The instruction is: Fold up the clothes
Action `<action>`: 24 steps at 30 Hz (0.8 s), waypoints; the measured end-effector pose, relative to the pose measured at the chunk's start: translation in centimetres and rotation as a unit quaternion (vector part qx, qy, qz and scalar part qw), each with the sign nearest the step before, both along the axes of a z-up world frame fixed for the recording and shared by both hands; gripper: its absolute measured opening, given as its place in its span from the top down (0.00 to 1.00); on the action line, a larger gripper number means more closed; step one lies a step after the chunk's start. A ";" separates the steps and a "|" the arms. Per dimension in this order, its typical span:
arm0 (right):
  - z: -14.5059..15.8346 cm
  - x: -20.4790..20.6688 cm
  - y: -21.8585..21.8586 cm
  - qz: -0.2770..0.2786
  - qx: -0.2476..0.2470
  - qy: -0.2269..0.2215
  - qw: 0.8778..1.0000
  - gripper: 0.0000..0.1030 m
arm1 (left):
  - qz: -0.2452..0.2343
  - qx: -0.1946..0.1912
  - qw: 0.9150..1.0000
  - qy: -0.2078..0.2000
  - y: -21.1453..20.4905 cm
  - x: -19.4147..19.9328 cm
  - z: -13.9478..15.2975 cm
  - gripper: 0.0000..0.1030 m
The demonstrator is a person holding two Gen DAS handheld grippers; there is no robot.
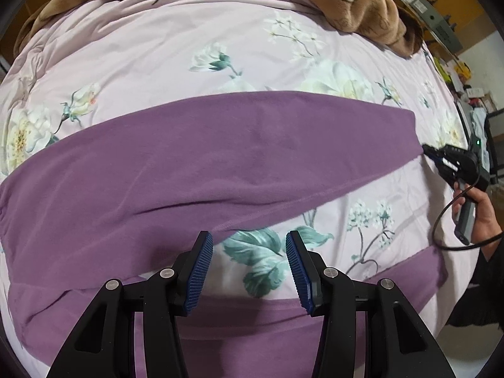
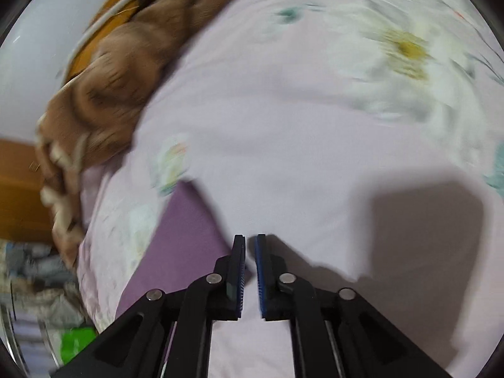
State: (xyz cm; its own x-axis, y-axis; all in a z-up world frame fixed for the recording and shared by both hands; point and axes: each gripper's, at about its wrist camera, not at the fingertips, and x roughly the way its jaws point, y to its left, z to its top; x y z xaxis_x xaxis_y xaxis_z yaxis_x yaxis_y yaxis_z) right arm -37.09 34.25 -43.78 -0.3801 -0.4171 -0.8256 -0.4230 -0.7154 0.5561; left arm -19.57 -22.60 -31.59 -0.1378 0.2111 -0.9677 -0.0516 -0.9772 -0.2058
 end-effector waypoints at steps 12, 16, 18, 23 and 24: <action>2.6 5.9 -8.1 0.114 -0.019 -0.005 0.993 0.76 | 0.047 -0.053 0.997 -0.024 -4.4 -0.6 -4.1 0.51; 1.4 8.4 -14.2 0.148 -0.094 -0.027 0.984 0.69 | 0.038 -0.065 0.997 -0.032 -4.5 0.5 -5.3 0.51; 0.4 9.4 -17.4 0.158 -0.134 -0.040 0.977 0.65 | 0.025 -0.068 0.997 -0.029 -4.2 1.0 -5.5 0.47; -2.9 9.3 -22.6 0.141 -0.190 -0.060 0.970 0.62 | -0.050 -0.090 0.995 -0.003 -2.0 1.6 -6.3 0.41; -3.4 9.0 -23.1 0.129 -0.189 -0.063 0.971 0.61 | -0.068 -0.093 0.993 0.003 -1.4 1.7 -6.5 0.41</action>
State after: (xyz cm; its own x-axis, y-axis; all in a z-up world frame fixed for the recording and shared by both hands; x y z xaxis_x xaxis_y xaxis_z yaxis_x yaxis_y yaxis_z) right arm -28.09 11.17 -47.19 -0.1276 -0.7680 -0.6276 -0.3383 -0.5611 0.7555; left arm -17.87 -24.04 -38.12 -0.1270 0.0457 -0.9909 -0.1856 -0.9824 -0.0216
